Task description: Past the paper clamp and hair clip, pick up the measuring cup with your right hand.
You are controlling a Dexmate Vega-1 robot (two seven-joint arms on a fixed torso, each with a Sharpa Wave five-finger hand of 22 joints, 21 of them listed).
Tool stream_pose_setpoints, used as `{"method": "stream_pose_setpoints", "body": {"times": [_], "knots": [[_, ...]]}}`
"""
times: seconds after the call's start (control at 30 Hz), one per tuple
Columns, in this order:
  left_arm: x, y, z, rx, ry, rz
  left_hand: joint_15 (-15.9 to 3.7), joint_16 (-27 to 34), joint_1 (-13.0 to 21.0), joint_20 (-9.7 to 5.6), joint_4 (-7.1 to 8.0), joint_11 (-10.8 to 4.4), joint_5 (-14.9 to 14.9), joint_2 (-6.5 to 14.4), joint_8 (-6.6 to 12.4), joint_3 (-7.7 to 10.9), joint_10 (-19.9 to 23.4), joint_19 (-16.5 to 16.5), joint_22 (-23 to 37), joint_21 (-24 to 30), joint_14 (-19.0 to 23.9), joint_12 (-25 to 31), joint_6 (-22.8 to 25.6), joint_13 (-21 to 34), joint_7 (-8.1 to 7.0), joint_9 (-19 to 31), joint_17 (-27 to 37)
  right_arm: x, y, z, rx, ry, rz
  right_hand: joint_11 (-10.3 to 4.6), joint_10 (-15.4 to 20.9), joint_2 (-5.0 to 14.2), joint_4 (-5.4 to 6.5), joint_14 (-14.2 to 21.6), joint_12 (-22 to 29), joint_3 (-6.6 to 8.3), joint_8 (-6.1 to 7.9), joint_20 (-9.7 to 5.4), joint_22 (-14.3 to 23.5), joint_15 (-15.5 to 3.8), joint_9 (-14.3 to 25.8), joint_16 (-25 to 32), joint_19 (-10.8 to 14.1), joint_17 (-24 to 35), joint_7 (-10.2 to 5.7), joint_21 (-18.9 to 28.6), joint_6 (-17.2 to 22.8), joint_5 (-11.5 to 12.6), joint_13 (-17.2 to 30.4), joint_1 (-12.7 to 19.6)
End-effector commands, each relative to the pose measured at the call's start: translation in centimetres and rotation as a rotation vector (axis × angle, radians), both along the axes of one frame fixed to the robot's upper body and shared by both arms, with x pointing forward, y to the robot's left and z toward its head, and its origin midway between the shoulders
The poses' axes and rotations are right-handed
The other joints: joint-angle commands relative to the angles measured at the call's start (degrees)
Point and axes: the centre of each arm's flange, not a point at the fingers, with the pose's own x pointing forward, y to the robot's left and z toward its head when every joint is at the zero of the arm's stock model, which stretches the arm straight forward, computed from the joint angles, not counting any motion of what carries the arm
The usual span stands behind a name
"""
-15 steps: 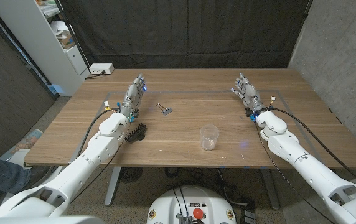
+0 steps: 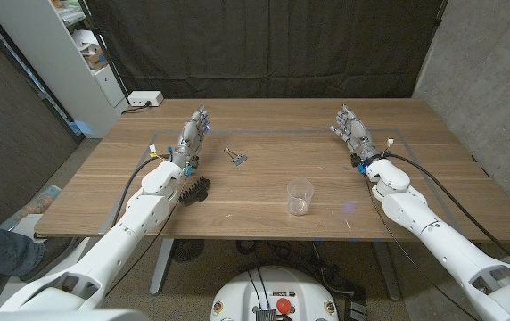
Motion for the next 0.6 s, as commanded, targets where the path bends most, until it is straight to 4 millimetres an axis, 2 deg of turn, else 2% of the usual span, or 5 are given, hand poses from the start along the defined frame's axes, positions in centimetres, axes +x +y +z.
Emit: {"method": "stream_pose_setpoints", "body": {"times": [0.03,0.6], "knots": [[-0.2,-0.1,0.3,0.005,-0.005,0.002,-0.13,0.4,0.6,0.34,-0.04,-0.37,0.4,0.2,0.21,0.13,-0.3,-2.9,0.2,0.2,-1.7,0.3,-0.7,0.1,-0.17,0.1,0.3,-0.4,-0.2,0.2,0.001,-0.017,-0.005,-0.15,0.2,0.07,-0.08,0.1,0.3,0.33,0.27,-0.15,0.2,-0.29,0.2,0.2,0.1,0.3,-0.27,0.3,0.2,0.2,0.2,0.6],[-0.4,-0.5,0.6,0.013,-0.006,0.0,-0.14,0.4,0.7,0.5,-0.12,-0.37,0.4,0.3,0.23,0.04,-0.5,-3.1,0.2,0.2,-1.8,0.2,-0.6,0.1,-0.3,0.1,0.3,-1.8,-1.0,-0.1,0.014,-0.049,0.0,-0.35,0.3,0.15,-0.3,0.3,0.2,0.34,0.23,-0.2,0.2,-0.32,0.2,0.2,0.1,0.3,-0.52,0.3,0.2,0.3,0.2,0.8]]}}
